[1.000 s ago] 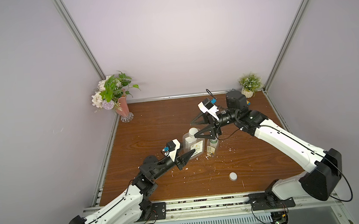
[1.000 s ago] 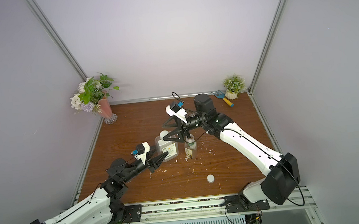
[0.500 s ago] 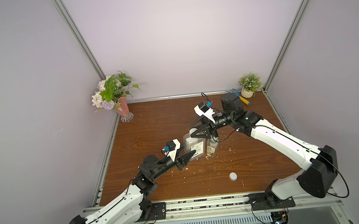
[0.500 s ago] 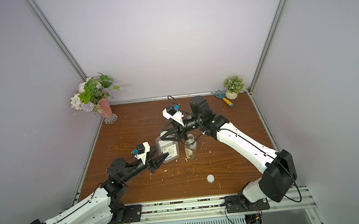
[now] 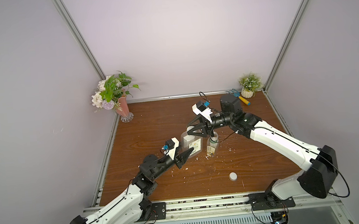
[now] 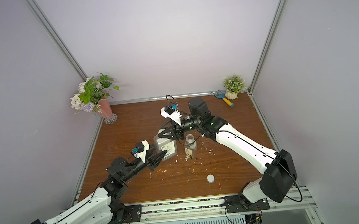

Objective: Screw on the bottle caps
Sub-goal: Screw the bottle cap onto the plastic bottle.

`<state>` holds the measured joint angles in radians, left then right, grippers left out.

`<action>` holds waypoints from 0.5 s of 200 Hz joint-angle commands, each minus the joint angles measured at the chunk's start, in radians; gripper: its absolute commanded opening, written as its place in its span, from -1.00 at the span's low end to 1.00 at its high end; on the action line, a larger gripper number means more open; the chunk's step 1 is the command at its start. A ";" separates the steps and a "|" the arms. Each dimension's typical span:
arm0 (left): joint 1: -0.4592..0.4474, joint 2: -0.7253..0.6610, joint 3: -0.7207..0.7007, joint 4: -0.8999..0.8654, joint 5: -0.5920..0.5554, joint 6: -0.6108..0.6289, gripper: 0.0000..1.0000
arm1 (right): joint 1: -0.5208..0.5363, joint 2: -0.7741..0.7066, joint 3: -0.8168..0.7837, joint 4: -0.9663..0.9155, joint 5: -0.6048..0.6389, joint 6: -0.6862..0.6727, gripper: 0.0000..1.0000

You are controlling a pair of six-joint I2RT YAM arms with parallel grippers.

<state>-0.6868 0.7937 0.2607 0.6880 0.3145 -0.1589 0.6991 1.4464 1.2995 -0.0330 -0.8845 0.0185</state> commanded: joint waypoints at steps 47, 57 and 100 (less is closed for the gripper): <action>0.007 0.017 0.032 0.192 -0.190 0.046 -0.99 | 0.202 0.059 0.031 0.028 0.557 0.157 -1.00; 0.007 0.033 0.041 0.207 -0.209 0.058 -0.99 | 0.224 0.075 0.051 0.018 0.647 0.169 -1.00; 0.008 0.134 0.108 0.248 -0.293 0.120 -0.99 | 0.298 0.138 0.142 -0.038 0.992 0.247 -1.00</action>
<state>-0.6739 0.8913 0.2707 0.7799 0.0376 -0.1314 0.9413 1.5261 1.3853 0.0265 -0.1135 0.1715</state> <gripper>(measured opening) 0.480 0.421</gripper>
